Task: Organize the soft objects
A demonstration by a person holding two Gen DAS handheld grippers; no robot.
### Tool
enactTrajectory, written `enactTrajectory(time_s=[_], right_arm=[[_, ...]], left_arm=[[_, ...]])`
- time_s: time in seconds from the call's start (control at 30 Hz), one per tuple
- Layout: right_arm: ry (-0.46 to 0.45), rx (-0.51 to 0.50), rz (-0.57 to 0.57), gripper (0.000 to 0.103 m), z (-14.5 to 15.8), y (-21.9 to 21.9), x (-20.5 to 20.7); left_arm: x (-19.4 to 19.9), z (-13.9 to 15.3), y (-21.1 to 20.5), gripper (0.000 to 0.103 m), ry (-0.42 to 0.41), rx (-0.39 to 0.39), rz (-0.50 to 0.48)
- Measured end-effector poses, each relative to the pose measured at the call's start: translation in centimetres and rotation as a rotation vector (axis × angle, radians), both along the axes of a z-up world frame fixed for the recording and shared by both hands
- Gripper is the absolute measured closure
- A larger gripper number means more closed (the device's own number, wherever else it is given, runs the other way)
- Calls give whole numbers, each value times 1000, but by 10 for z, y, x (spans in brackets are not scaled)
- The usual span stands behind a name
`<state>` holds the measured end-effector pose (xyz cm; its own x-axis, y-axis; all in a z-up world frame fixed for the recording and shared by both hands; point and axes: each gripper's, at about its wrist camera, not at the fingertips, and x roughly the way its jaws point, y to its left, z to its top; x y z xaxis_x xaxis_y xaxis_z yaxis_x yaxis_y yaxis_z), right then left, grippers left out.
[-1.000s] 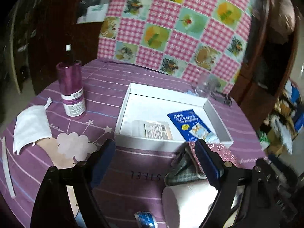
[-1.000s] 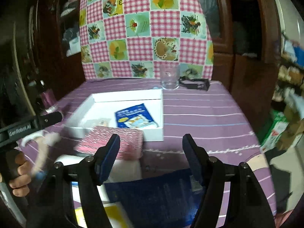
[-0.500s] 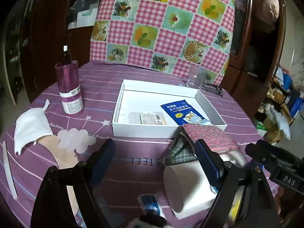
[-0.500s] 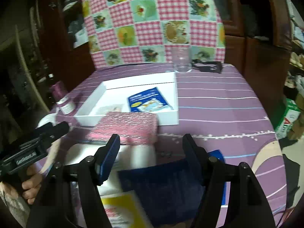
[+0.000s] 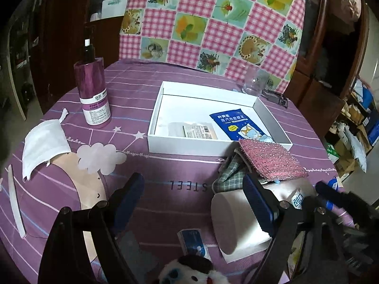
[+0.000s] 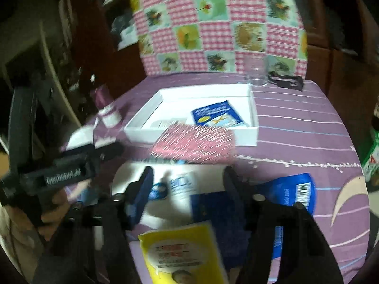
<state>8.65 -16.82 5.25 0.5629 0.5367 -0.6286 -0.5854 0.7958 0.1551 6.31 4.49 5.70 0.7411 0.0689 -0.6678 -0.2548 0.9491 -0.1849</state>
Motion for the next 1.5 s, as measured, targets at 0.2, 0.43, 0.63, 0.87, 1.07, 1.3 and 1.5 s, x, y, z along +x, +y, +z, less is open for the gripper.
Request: enactTrajectory(time_s=[0.2,0.43,0.63,0.87,1.07,1.3,1.5], right_arm=[[-54,-58,-8,64,-4,5,-3],[-141,-163,19,83,-5,19,-15],[-138,-111,29,93,2,14,-15],[-118,13,-25,93,18,-8,-8],[-52,109,-78,93,17,-28,8],[-10,178,-118,93,20,-42,13],[41,242,-189,93,22,-66,25]], left_arm=[[1,-2,4,17,3,-21,12],[0,-1,3,17,-16,-26,-4],[-1,0,5,17,-40,-46,-15],[-3,5,3,17,-88,-77,-52],[2,10,-13,17,-89,-65,-87],[3,28,-36,17,-87,-10,-101],[13,41,-48,17,-80,-27,-119]])
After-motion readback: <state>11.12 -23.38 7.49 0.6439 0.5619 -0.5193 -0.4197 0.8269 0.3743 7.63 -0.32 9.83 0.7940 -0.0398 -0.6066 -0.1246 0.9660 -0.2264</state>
